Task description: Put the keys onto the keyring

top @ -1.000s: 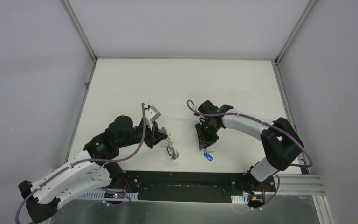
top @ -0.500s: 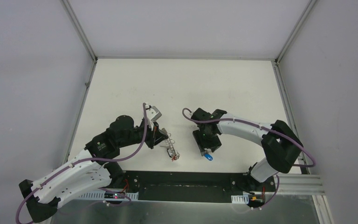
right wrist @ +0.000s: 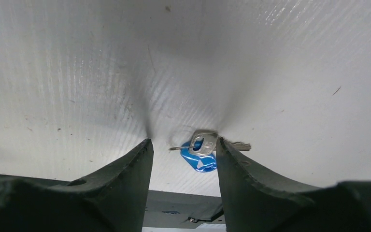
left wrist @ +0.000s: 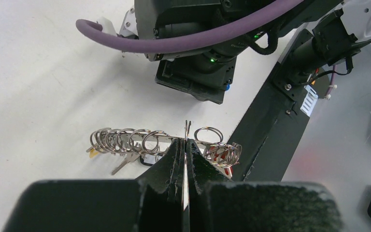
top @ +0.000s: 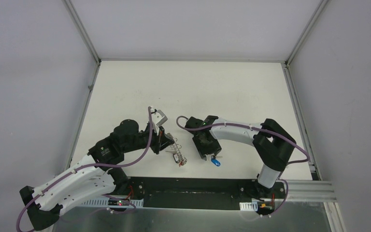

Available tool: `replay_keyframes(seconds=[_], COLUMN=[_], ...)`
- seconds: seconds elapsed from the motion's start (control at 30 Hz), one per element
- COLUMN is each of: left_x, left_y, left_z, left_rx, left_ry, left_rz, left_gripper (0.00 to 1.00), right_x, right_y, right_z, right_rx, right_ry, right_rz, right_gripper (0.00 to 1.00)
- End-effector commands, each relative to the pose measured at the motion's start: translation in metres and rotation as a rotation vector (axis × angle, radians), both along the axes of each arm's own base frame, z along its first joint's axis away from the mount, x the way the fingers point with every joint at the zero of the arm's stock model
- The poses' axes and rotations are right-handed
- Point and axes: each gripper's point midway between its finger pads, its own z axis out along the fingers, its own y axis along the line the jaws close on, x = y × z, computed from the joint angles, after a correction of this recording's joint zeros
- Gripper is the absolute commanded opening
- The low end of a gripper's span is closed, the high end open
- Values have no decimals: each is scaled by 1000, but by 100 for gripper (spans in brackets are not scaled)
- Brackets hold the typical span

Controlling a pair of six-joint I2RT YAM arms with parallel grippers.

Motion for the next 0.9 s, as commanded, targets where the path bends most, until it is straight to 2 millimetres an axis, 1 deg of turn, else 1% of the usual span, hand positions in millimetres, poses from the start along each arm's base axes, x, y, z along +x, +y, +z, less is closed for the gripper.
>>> replay_keyframes(seconds=[0.0, 0.13, 0.2, 0.37, 0.47, 0.67, 0.77, 0.87], left_x=[-1, -1, -1, -1, -1, -1, -1, -2], left_y=[-7, -7, -7, -7, -8, -8, -8, -8], left_z=[32, 32, 31, 30, 29, 29, 29, 28], left_rx=[-90, -88, -86, -83, -82, -80, -80, -79], left_ry=[-43, -45, -46, -41, -38, -36, -34, -31], left_rz=[-16, -16, -14, -17, -16, -19, -22, -26], left_gripper=[0, 0, 0, 0, 0, 0, 0, 0], right_x=[8, 8, 8, 6, 3, -4, -5, -4], right_y=[5, -3, -8, -18, -25, -32, -27, -16], right_z=[3, 7, 11, 24, 26, 29, 33, 32], right_rx=[-16, -42, -52, -58, -67, -56, -4, 105], right_ry=[-41, -55, -67, -89, -91, -83, -77, -41], right_rz=[-1, 8, 14, 21, 25, 13, 0, -23], right_gripper=[51, 37, 35, 34, 28, 28, 30, 32])
